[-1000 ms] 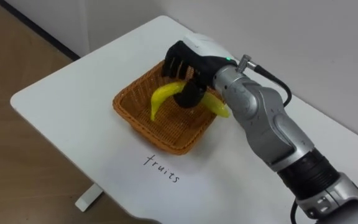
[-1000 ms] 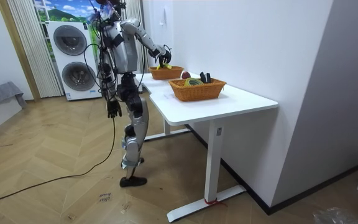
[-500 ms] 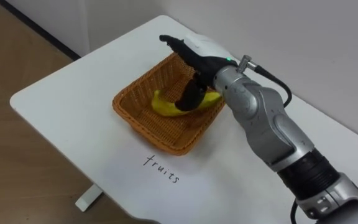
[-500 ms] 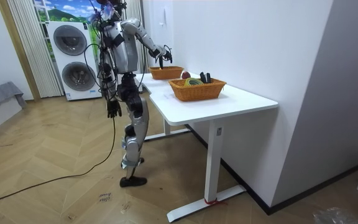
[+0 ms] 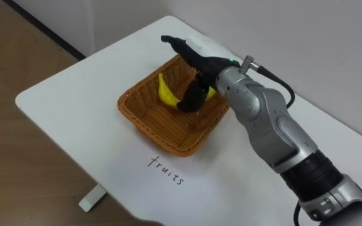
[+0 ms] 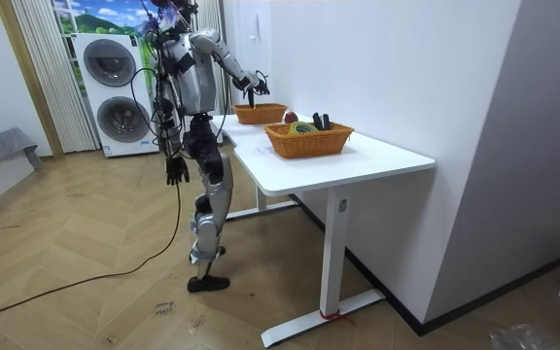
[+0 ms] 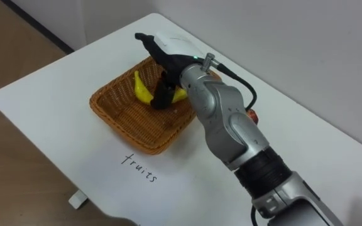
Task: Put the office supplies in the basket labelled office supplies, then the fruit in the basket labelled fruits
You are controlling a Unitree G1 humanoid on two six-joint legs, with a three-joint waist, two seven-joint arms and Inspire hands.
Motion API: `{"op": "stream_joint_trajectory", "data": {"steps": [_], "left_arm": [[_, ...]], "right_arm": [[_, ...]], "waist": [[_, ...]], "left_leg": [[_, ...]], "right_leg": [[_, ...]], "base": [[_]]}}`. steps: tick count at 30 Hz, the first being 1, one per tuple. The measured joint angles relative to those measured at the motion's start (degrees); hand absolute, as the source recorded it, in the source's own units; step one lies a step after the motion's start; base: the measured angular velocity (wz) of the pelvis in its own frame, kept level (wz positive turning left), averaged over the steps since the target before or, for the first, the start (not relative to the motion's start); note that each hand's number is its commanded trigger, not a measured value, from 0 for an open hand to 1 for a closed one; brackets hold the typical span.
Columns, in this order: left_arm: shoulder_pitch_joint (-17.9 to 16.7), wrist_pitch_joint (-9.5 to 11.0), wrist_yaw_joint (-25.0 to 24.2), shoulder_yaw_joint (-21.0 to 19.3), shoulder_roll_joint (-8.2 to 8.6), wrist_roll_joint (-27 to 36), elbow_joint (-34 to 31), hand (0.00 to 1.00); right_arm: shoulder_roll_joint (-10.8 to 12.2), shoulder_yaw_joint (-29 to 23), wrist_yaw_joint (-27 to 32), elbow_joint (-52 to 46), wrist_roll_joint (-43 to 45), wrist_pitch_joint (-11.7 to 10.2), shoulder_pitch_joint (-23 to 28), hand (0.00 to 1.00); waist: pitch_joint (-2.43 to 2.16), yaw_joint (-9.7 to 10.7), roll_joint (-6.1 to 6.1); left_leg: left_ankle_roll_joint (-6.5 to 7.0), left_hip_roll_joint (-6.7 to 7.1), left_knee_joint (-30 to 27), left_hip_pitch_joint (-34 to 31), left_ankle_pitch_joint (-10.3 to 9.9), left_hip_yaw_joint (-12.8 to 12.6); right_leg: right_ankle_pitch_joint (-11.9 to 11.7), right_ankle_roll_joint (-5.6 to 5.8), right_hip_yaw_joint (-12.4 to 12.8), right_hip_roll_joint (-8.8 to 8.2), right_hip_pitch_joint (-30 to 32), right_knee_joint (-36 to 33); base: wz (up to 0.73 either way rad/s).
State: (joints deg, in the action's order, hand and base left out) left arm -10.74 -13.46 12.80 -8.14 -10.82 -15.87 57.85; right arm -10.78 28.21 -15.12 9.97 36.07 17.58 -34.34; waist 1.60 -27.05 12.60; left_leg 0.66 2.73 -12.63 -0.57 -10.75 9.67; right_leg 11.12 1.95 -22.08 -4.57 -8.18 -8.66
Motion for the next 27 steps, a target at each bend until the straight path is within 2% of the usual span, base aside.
{"op": "stream_joint_trajectory", "data": {"steps": [6,9,12,14,15,17,20,23,25,27], "left_arm": [[-0.03,-0.25,0.15,-0.02,-0.16,0.04,-0.01,0.00],[-0.56,0.06,0.91,-0.09,-0.08,0.07,1.33,0.00],[-2.00,0.21,2.32,-0.20,0.66,0.29,1.82,0.00],[-2.53,0.36,2.46,-0.70,1.53,0.34,1.79,0.00],[-2.71,0.48,2.46,-0.73,1.61,0.34,1.79,0.00],[-3.25,0.99,2.92,-0.71,2.02,0.37,1.76,0.00],[-3.59,1.64,3.56,-0.70,2.78,0.32,1.72,0.00],[-4.11,2.31,4.64,-0.72,3.16,0.09,1.70,0.00],[-4.43,2.40,4.70,-0.71,3.38,0.12,1.75,0.00],[-4.90,2.45,4.72,-0.67,3.51,0.38,1.75,0.00]], "right_arm": [[-0.21,0.22,1.77,1.56,-2.67,-0.14,0.09,0.00],[-0.35,-0.97,4.69,2.56,-6.66,-0.33,0.13,0.00],[-0.40,-4.12,8.60,2.90,-13.95,-2.41,0.24,0.00],[-0.83,-7.68,12.55,2.80,-18.81,-3.96,1.27,0.00],[-0.87,-8.32,13.56,2.79,-20.00,-4.07,1.52,0.00],[-1.10,-10.54,17.87,2.84,-23.18,-5.01,3.44,0.00],[-1.41,-11.94,22.55,2.84,-24.66,-5.83,4.58,0.00],[-1.79,-12.62,26.56,2.82,-24.87,-6.52,4.73,0.00],[-1.76,-13.97,28.30,2.60,-26.03,-7.44,5.62,0.00],[-1.71,-14.60,29.80,2.30,-27.55,-7.84,6.21,0.00]], "waist": [[-0.05,0.45,0.07],[0.15,1.39,-0.20],[0.22,3.47,-0.86],[0.13,4.50,-1.88],[0.10,4.76,-2.17],[-0.14,5.43,-3.66],[-0.59,6.94,-5.05],[-0.99,8.23,-5.70],[-0.98,8.58,-5.80],[-1.18,9.59,-5.72]], "left_leg": [[0.01,0.00,-0.02,-0.51,0.00,-0.23],[0.03,0.07,-0.03,0.36,0.00,-0.30],[0.09,-0.01,-0.02,0.93,-0.04,-0.43],[0.18,0.07,-0.10,0.63,-0.08,-0.81],[0.20,0.07,-0.12,0.66,-0.06,-0.93],[0.26,0.04,-0.10,1.09,-0.02,-1.49],[0.32,0.05,-0.10,1.30,0.05,-1.74],[0.28,0.00,-0.04,1.50,0.15,-1.90],[0.28,0.02,0.07,2.19,0.15,-1.86],[0.29,0.05,0.09,2.14,0.15,-1.63]], "right_leg": [[0.00,0.00,0.63,0.02,0.20,0.04],[0.00,0.00,1.69,-0.06,-0.64,0.04],[0.00,0.00,1.68,-0.17,-0.87,0.03],[-0.06,0.10,1.71,-0.19,-0.91,-0.01],[-0.06,0.10,1.70,-0.20,-0.95,-0.01],[-0.06,0.10,1.70,-0.26,-1.23,-0.01],[-0.06,0.10,2.21,-0.27,-1.33,0.00],[-0.05,0.12,2.68,-0.23,-1.34,-0.02],[-0.04,0.13,3.09,-0.22,-1.91,-0.02],[-0.04,0.14,3.00,-0.23,-1.98,-0.06]], "base": [[0.00],[0.00],[0.00],[-0.06],[-0.11],[-0.12],[-0.08],[-0.04],[0.02],[0.03]]}}
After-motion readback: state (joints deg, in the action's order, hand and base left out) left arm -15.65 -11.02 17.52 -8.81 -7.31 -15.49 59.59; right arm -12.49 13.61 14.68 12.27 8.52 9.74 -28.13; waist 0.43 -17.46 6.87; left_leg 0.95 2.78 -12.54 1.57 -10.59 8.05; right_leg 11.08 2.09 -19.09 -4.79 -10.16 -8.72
